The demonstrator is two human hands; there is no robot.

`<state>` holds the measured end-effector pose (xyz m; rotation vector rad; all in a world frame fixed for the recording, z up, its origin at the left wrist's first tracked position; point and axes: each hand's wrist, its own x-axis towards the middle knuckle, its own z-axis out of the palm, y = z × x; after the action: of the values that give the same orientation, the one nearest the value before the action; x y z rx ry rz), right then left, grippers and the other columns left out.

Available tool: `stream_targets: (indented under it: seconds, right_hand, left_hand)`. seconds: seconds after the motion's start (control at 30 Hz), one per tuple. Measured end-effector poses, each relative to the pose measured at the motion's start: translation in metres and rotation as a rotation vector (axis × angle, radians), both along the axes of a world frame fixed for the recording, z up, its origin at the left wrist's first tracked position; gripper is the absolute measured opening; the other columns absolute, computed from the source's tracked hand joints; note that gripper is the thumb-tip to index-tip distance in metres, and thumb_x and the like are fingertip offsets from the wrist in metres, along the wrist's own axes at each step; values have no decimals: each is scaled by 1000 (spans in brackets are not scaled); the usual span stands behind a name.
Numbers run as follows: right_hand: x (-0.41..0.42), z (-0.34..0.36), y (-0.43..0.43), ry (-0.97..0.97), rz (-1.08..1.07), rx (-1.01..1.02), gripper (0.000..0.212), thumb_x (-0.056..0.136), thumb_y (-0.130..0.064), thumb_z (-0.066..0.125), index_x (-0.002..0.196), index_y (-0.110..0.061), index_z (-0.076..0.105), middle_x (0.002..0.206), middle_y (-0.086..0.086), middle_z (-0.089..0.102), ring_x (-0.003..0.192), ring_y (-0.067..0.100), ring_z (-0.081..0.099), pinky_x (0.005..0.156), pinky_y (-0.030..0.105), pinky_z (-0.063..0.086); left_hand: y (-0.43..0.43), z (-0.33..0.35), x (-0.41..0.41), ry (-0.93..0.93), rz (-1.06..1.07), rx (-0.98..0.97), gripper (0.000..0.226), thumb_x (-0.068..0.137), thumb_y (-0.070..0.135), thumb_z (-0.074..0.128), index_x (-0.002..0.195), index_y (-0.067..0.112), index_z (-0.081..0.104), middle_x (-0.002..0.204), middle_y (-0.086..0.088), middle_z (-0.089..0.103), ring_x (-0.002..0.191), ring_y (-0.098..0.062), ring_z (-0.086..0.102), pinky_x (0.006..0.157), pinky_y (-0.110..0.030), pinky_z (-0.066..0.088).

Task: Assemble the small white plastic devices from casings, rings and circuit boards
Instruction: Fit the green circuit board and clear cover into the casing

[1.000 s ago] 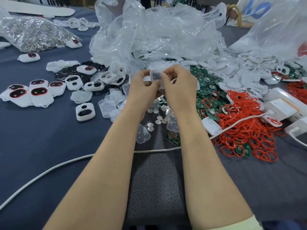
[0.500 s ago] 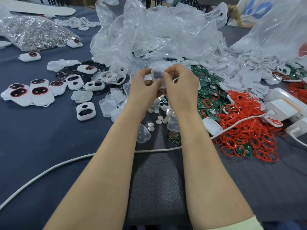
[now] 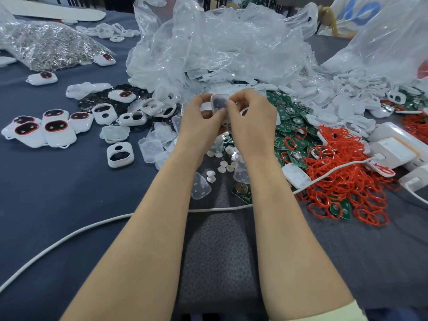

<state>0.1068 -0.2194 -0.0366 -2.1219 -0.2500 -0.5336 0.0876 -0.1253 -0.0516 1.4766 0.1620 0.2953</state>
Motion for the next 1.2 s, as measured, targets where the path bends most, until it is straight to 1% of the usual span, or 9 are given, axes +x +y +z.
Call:
stream_targets:
  seconds: [0.47,0.57,0.67,0.77,0.87,0.97,1.03,1.1,1.2]
  right_hand:
    - [0,-2,3,-28,18,4,7,89,-17,60,94,-13,63,85,4,63,81,20,57,75,37,48]
    - [0,-3,2,-19,23,44,16,89,-16,60,103,-13,54,78,0,57,77,17,55,71,33,46]
    - [1,-3,-1,56,31,80,21,90,-20,61,109,-13,54,85,0,59,83,17,57,74,28,45]
    - [5,-2,-3,165,70,138,9,90,-22,62,96,-17,65,81,-3,64,80,12,60,70,20,46]
    - [7,-1,-6,221,111,221,5,87,-20,65,82,-21,65,75,-6,65,72,8,61,62,13,47]
    - [8,-2,-6,229,99,241,1,86,-20,63,86,-19,64,75,-9,63,70,4,58,58,8,43]
    - [8,-3,-5,219,89,248,6,88,-23,62,90,-18,64,79,-7,64,73,4,58,61,10,44]
    - [8,-3,-6,214,84,240,7,90,-24,60,88,-18,64,78,-7,63,72,3,58,61,12,44]
    - [8,-2,-6,206,83,221,6,90,-23,60,85,-18,62,75,-8,61,69,3,56,59,9,44]
  left_hand:
    - [-1,-3,1,-24,28,-3,25,88,11,66,104,25,54,86,-3,74,79,-15,73,81,-31,59]
    - [1,-3,1,-23,26,7,27,88,11,65,111,22,54,88,-5,74,80,-15,73,82,-33,59]
    - [0,-2,1,-21,22,15,27,89,8,64,108,24,53,91,-6,73,82,-17,72,85,-35,58]
    - [-1,-1,1,-20,6,5,29,90,2,61,103,26,53,89,-8,73,83,-18,72,87,-36,57]
    - [-2,-1,1,-10,-6,18,28,89,0,60,109,19,53,92,-10,73,87,-20,72,86,-36,58]
    - [-2,0,0,5,-22,36,28,88,0,59,112,13,56,95,-11,73,88,-20,72,86,-35,58]
    - [-2,1,-2,1,-35,43,26,88,-2,58,110,13,57,93,-10,73,85,-18,72,83,-30,58]
    - [-3,2,-3,-4,-54,45,26,87,-5,56,105,13,58,89,-10,73,79,-15,72,78,-27,59]
    - [-4,3,-4,4,-55,39,21,89,0,55,107,10,58,89,-11,73,77,-14,71,76,-29,60]
